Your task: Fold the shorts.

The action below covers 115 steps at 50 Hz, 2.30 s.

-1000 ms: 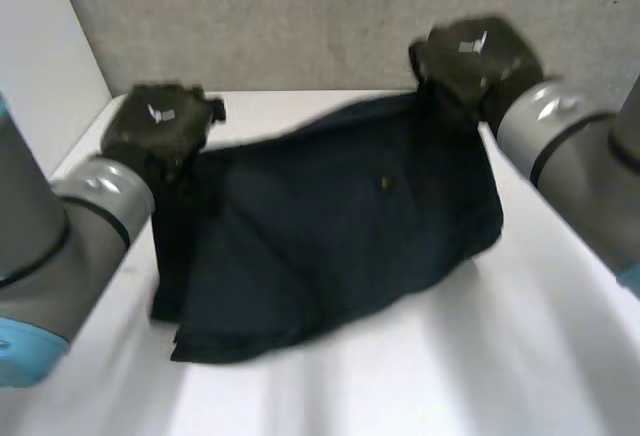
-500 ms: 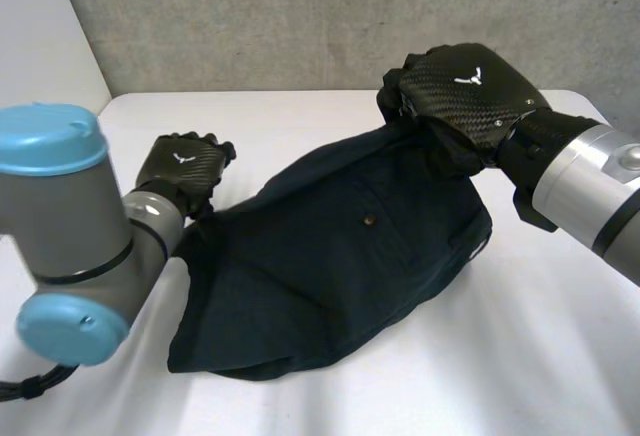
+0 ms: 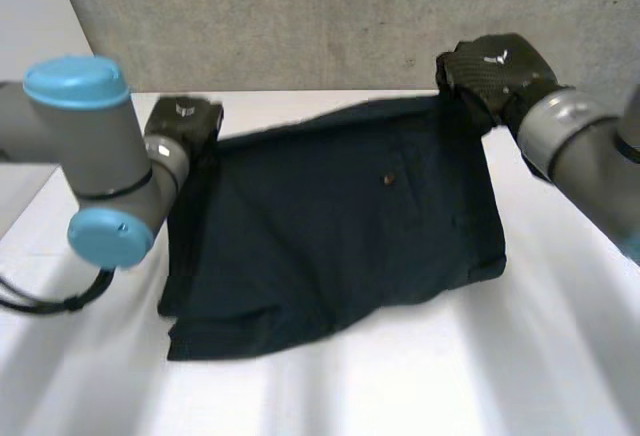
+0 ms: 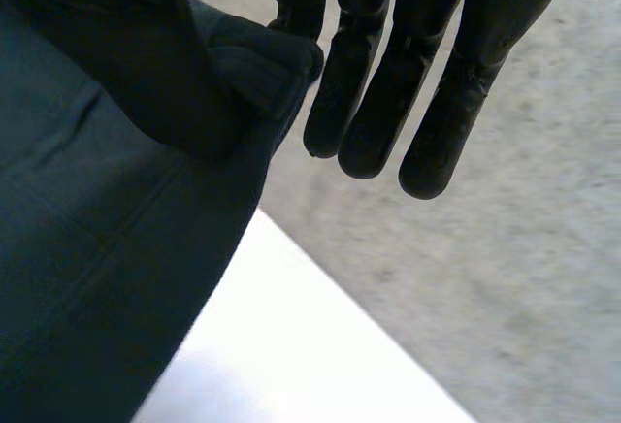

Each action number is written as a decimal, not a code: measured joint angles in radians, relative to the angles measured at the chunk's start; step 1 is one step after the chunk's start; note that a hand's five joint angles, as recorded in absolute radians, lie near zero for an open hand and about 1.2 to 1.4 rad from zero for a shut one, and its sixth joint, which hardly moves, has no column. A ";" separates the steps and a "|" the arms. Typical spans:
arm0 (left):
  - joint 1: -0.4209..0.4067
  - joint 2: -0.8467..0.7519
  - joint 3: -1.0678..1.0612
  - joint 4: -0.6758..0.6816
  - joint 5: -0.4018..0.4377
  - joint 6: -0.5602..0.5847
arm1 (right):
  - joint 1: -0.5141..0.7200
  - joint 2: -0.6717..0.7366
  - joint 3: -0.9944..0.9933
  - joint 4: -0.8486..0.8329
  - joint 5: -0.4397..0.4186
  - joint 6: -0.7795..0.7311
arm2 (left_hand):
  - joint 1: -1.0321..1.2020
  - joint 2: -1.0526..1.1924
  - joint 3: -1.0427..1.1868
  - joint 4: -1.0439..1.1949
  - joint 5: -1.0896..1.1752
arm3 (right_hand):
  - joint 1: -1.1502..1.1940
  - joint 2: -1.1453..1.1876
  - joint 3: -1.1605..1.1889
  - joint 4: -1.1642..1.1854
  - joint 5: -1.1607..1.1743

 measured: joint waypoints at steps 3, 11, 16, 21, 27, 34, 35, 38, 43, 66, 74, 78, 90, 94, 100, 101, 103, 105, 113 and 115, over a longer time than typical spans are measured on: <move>-0.008 -0.026 0.113 0.002 -0.005 0.005 | 0.012 0.071 -0.110 -0.009 0.032 -0.021 | 0.000 0.000 0.000 0.003 0.000 | 0.000 0.000 0.000 0.000 0.000; -0.044 -0.046 0.511 0.063 -0.071 0.018 | 0.047 0.226 -0.489 -0.234 0.112 -0.032 | 0.000 0.000 0.000 0.004 0.000 | 0.000 0.001 0.000 0.005 0.000; -0.078 0.008 0.624 0.145 -0.131 0.019 | 0.048 0.204 -0.552 -0.449 0.158 -0.016 | 0.000 0.000 0.000 0.004 0.000 | 0.000 0.001 0.000 0.005 0.000; -0.109 0.122 0.572 0.234 -0.165 0.016 | 0.044 0.145 -0.508 -0.582 0.176 0.031 | 0.000 0.000 0.000 0.004 0.000 | 0.000 0.001 0.000 0.005 0.001; -0.119 0.209 0.432 0.284 -0.166 0.016 | 0.044 0.113 -0.451 -0.599 0.173 0.050 | 0.000 0.000 0.000 0.004 0.000 | 0.000 0.001 0.000 0.005 0.001; -0.121 0.346 -0.030 0.371 -0.149 0.018 | 0.034 0.029 -0.102 -0.538 0.107 0.064 | 0.000 0.003 0.004 0.004 0.000 | 0.005 0.001 0.000 0.005 0.001; -0.122 0.346 -0.072 0.374 -0.147 0.018 | 0.033 0.029 -0.068 -0.523 0.101 0.062 | 0.000 0.003 0.004 0.004 0.000 | 0.005 0.001 0.000 0.005 0.001; -0.127 0.329 -0.236 0.384 -0.136 0.019 | 0.033 0.043 0.059 -0.458 0.084 0.046 | 0.000 0.003 0.004 0.004 0.000 | 0.007 0.001 0.000 0.005 0.001; -0.136 0.242 -0.416 0.383 -0.123 0.027 | 0.033 0.106 0.207 -0.382 0.064 -0.013 | 0.000 0.003 0.004 0.004 0.000 | 0.007 0.001 0.000 0.005 0.001; -0.199 0.406 -0.726 -0.022 -0.126 0.178 | 0.031 0.002 0.492 -0.006 -0.023 -0.229 | 0.000 0.003 0.004 0.004 0.000 | 0.007 0.001 0.000 0.005 0.001; -0.277 0.447 -0.859 -0.120 -0.128 0.174 | -0.007 -0.084 0.576 0.202 -0.047 -0.391 | 0.000 0.003 0.004 0.004 0.000 | 0.007 0.001 0.000 0.005 0.001; -0.309 0.443 -0.886 -0.121 -0.130 0.171 | -0.038 -0.107 0.613 0.242 -0.043 -0.469 | -0.169 -0.190 -0.186 -0.177 -0.124 | 0.007 0.001 0.000 0.005 0.001; -0.277 0.478 -0.765 -0.079 -0.118 0.283 | -0.102 -0.144 0.656 0.228 -0.042 -0.522 | -0.942 -0.991 -0.977 -0.992 -0.914 | 0.007 0.001 0.000 0.005 0.001; -0.196 0.469 -0.672 0.003 -0.072 0.356 | -0.107 -0.145 0.658 0.196 -0.046 -0.514 | -0.942 -0.991 -0.977 -0.992 -0.914 | 0.007 0.001 0.000 0.005 0.001; -0.096 0.353 -0.527 0.169 0.132 0.410 | -0.104 -0.144 0.668 0.148 -0.049 -0.501 | -0.942 -0.991 -0.977 -0.992 -0.914 | 0.007 0.001 0.000 0.005 0.001; -0.084 0.321 -0.499 0.191 0.170 0.413 | -0.103 -0.143 0.669 0.142 -0.049 -0.498 | -0.942 -0.991 -0.977 -0.992 -0.914 | 0.007 0.001 0.000 0.005 0.001; -0.067 0.257 -0.445 0.220 0.232 0.416 | -0.100 -0.142 0.672 0.133 -0.049 -0.492 | -0.942 -0.991 -0.977 -0.992 -0.914 | 0.007 0.001 0.000 0.005 0.001; -0.055 0.193 -0.388 0.237 0.279 0.417 | -0.098 -0.140 0.673 0.127 -0.049 -0.487 | -0.942 -0.991 -0.977 -0.992 -0.914 | 0.007 0.001 0.000 0.005 0.001; -0.038 -0.036 -0.155 0.238 0.351 0.410 | -0.097 -0.128 0.677 0.109 -0.049 -0.479 | -0.941 -0.989 -0.977 -0.991 -0.914 | 0.007 0.001 0.000 0.005 0.001; -0.037 -0.093 -0.091 0.226 0.366 0.407 | -0.097 -0.124 0.678 0.103 -0.048 -0.478 | -0.938 -0.987 -0.975 -0.989 -0.911 | 0.007 0.001 0.000 0.005 0.001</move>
